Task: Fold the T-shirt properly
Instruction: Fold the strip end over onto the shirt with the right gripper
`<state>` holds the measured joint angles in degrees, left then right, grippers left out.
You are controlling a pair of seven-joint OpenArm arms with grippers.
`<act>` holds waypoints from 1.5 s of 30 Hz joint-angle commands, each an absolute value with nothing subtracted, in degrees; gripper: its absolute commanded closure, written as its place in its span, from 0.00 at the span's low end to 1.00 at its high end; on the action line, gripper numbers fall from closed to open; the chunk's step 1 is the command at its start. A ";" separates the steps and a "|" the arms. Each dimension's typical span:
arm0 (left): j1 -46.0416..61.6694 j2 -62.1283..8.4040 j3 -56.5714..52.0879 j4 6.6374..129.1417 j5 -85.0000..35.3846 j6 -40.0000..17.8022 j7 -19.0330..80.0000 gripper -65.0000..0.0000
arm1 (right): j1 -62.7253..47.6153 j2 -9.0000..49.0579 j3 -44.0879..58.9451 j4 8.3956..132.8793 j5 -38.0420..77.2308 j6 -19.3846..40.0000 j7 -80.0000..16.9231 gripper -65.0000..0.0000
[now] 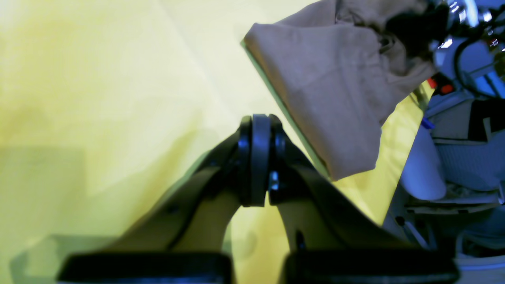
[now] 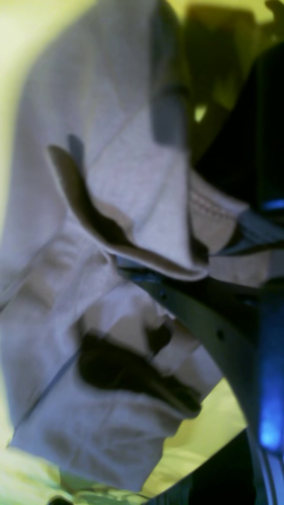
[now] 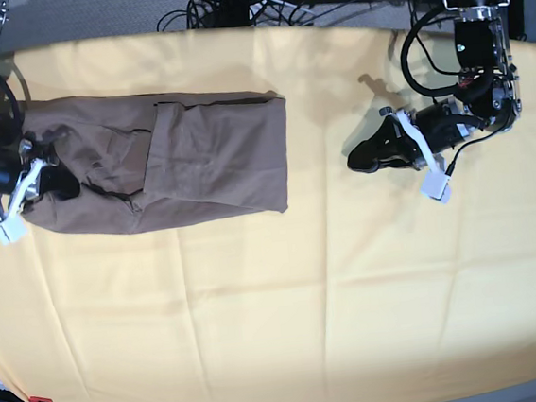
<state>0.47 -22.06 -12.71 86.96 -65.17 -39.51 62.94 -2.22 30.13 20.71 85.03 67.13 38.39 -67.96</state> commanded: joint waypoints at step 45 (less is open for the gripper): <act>-0.47 -24.14 -12.93 87.90 -71.05 -40.00 63.44 1.00 | -4.21 2.83 -7.05 111.24 33.50 40.00 -52.58 0.89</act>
